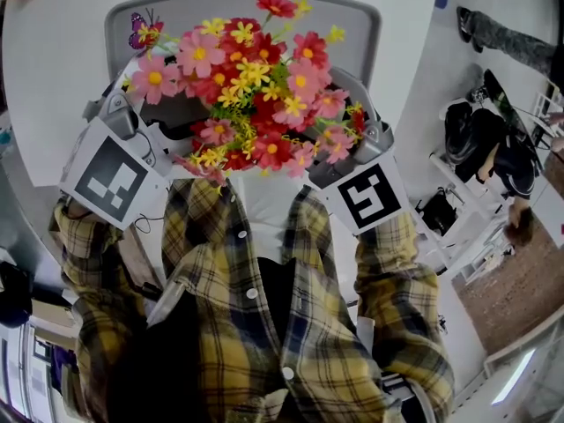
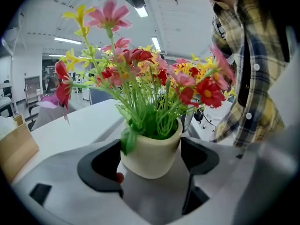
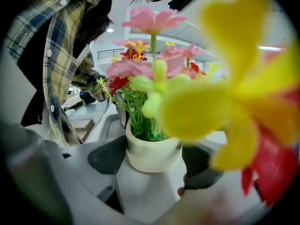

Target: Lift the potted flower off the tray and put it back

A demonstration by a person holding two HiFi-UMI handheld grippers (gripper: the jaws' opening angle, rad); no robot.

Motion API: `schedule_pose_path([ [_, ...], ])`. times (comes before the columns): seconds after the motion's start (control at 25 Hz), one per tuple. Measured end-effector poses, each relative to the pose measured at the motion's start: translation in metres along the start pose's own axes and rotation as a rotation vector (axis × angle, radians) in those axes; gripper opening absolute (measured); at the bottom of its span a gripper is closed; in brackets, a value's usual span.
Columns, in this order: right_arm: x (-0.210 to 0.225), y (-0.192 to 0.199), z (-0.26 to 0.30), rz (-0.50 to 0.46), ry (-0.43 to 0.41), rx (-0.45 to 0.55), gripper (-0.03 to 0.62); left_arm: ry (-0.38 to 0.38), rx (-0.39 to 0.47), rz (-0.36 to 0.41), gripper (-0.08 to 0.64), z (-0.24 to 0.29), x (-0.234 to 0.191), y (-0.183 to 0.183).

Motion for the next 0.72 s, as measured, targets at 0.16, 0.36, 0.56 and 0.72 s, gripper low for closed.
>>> schedule_pose_path([
  [0.16,0.004,0.002,-0.011,0.005,-0.005,0.017,0.353,0.003,0.010,-0.006,0.387,0.007,0.003,-0.010],
  [0.36,0.011,-0.002,-0.026,-0.010,0.004,0.040,0.354,-0.015,0.019,0.007,0.387,0.010,0.006,-0.026],
  [0.56,0.013,-0.023,-0.037,-0.049,0.008,0.046,0.359,-0.018,0.025,0.043,0.387,-0.002,0.009,-0.046],
  [0.72,0.005,-0.047,-0.042,-0.085,0.014,0.062,0.365,-0.030,0.036,0.074,0.390,-0.022,0.017,-0.059],
])
Point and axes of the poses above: the fingertips, and each gripper's own axes: z forward along the fingers, x to its right, y out of its underside, the point moved 7 cm from there along -z, backward along the fingers, and after that the axes turned 7 degrees about y, right-handed, at the moved point
